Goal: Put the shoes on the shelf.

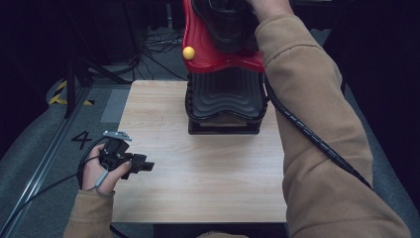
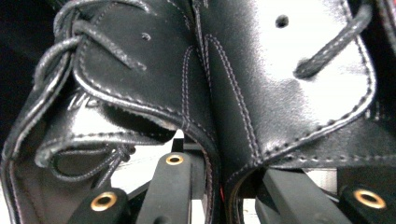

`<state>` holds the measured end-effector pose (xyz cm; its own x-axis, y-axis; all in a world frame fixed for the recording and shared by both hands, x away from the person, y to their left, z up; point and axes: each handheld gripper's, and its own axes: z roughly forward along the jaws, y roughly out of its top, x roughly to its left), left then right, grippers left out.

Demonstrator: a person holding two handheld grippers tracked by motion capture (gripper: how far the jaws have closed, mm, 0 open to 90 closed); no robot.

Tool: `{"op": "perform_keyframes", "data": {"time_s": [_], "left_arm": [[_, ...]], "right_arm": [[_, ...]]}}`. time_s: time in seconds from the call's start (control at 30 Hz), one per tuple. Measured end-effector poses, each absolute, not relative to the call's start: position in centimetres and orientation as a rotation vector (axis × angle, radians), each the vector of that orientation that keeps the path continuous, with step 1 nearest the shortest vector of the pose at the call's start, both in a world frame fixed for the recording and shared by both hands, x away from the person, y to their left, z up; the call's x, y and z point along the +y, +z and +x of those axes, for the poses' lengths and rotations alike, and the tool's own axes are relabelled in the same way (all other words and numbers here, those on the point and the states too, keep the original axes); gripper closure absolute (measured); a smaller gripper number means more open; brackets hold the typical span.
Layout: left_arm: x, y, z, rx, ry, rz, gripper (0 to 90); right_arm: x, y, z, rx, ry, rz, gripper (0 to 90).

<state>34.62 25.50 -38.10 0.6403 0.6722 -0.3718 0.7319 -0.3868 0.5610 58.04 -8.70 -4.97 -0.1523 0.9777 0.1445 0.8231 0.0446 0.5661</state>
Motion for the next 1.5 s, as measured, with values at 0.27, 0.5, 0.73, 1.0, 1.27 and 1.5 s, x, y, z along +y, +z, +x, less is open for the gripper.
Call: {"op": "perform_keyframes", "data": {"time_s": [0.27, 0.5, 0.73, 1.0, 1.27, 1.5], "left_arm": [[25.3, -38.0, 34.6, 1.090, -0.107, 2.142, 48.7], [25.1, -37.9, 34.6, 1.085, -0.102, 2.149, 48.6], [24.6, -37.8, 34.6, 1.073, -0.107, 2.155, 48.5], [24.1, -37.4, 34.5, 1.060, -0.093, 2.161, 48.4], [23.8, -37.1, 34.3, 1.052, -0.082, 2.172, 47.9], [23.8, -37.1, 34.3, 1.058, -0.083, 2.178, 47.7]], "right_arm": [[-8.2, -6.5, 58.0, 2.013, 0.791, 1.848, 77.8], [-8.1, -7.2, 57.6, 2.100, 0.766, 1.871, 64.5], [-8.7, -6.4, 56.2, 2.164, 0.787, 1.858, 52.8], [-9.9, -5.2, 53.6, 2.204, 0.832, 1.807, 50.3], [-13.3, -3.4, 50.1, 2.241, 0.892, 1.673, 47.5], [-16.6, -3.0, 46.6, 2.286, 0.879, 1.554, 46.1]]}}
